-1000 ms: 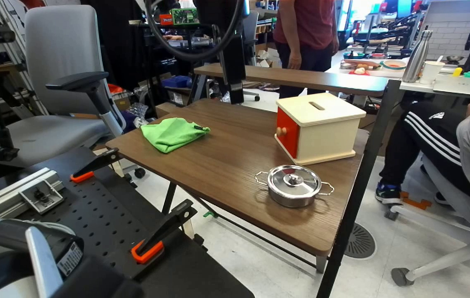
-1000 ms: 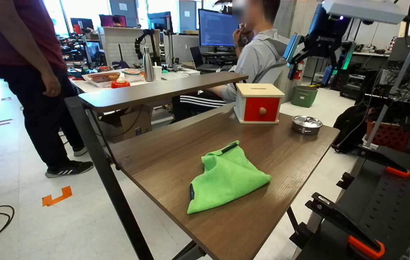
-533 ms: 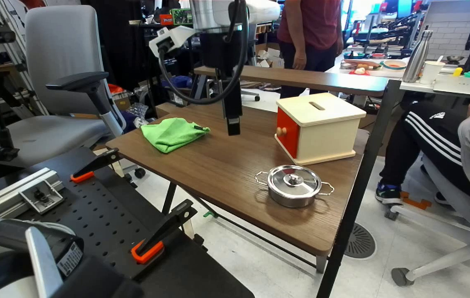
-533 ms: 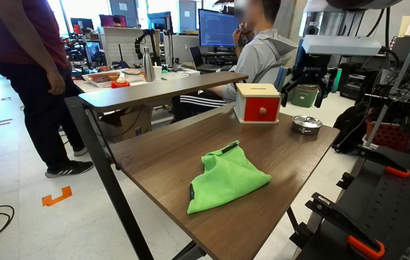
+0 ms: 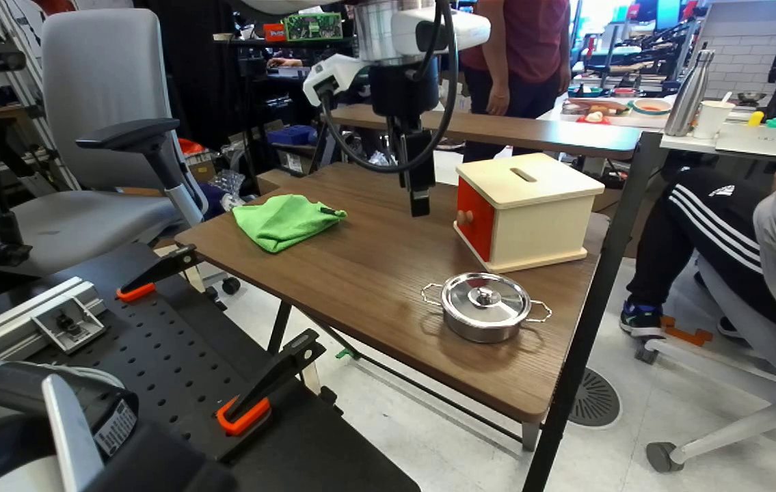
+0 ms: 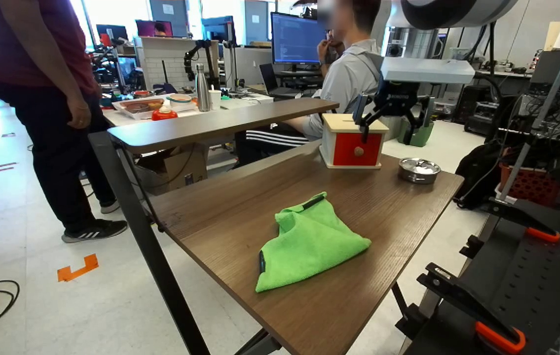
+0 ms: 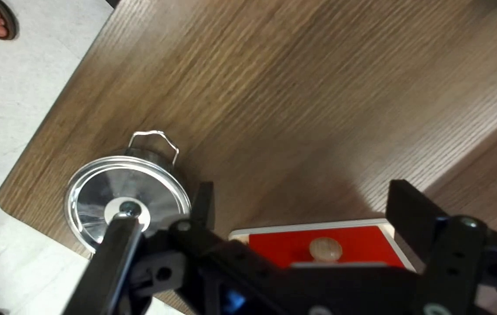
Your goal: Open the drawer
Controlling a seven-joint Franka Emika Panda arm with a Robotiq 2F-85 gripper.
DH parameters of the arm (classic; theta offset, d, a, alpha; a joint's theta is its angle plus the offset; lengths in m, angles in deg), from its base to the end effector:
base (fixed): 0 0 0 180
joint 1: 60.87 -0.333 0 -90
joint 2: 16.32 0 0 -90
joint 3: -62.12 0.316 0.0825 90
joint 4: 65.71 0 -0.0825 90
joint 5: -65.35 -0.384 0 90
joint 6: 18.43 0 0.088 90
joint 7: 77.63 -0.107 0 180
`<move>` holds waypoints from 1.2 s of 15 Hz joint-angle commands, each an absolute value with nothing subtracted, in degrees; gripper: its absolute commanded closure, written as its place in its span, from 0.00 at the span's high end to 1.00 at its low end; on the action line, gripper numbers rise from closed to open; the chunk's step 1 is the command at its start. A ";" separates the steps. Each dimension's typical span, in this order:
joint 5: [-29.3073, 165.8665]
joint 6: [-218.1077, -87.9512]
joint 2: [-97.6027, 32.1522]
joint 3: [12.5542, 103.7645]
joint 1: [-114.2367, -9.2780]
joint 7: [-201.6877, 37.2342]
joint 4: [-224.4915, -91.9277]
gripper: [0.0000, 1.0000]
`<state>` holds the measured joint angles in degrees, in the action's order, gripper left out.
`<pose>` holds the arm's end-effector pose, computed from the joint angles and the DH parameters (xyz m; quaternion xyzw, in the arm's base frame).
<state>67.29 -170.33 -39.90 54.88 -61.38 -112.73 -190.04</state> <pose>0.5677 -0.0663 0.2093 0.9402 -0.3371 0.0432 0.0237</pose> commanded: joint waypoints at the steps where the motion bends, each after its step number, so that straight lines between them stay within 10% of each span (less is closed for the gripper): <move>1: 64.73 -171.37 -44.40 53.97 -62.14 -112.63 -184.40 1.00; 18: 61.15 -171.16 -55.22 52.43 -62.63 -112.95 -172.56 1.00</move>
<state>62.47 -170.37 -53.23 53.57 -61.45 -112.74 -174.71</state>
